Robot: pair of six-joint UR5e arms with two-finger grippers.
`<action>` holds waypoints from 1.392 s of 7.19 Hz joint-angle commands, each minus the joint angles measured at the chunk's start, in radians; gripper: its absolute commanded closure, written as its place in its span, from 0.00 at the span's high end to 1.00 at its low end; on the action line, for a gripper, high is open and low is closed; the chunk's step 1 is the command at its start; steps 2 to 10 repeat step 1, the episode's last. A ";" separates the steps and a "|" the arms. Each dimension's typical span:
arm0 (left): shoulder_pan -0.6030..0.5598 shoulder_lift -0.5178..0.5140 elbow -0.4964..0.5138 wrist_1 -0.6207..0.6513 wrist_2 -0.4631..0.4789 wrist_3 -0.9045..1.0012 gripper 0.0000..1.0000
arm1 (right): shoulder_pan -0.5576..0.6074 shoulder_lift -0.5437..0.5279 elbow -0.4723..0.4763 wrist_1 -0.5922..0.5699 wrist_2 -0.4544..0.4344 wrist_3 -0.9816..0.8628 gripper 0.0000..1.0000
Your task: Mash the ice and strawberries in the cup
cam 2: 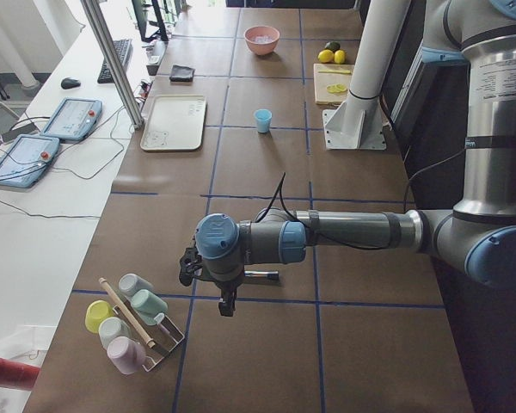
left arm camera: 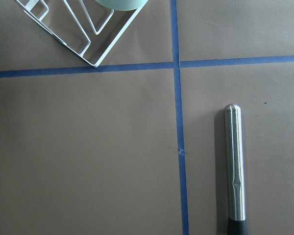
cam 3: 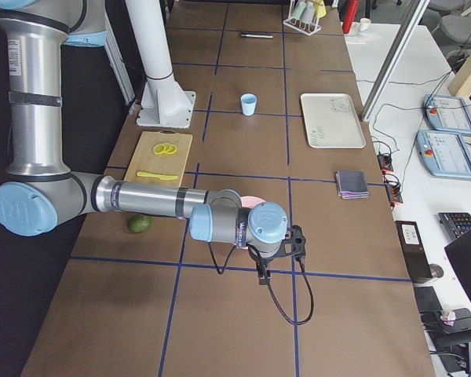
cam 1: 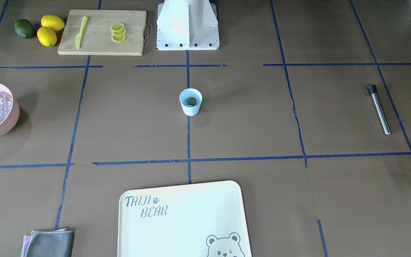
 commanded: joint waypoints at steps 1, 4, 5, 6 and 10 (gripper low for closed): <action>0.000 0.000 0.000 0.000 -0.001 0.000 1.00 | 0.000 0.002 0.000 0.000 0.000 0.001 0.99; 0.000 0.000 0.000 0.000 -0.001 0.000 1.00 | 0.000 0.002 0.000 0.000 0.000 0.001 0.99; 0.000 0.000 0.000 0.000 -0.001 0.000 1.00 | 0.000 0.002 0.000 0.000 0.000 0.001 0.99; 0.000 0.000 0.000 0.000 -0.001 0.000 1.00 | 0.000 0.002 0.000 0.000 0.000 0.001 0.99; 0.000 0.000 0.000 0.000 -0.001 0.000 1.00 | 0.000 0.002 0.000 0.000 0.000 0.001 0.99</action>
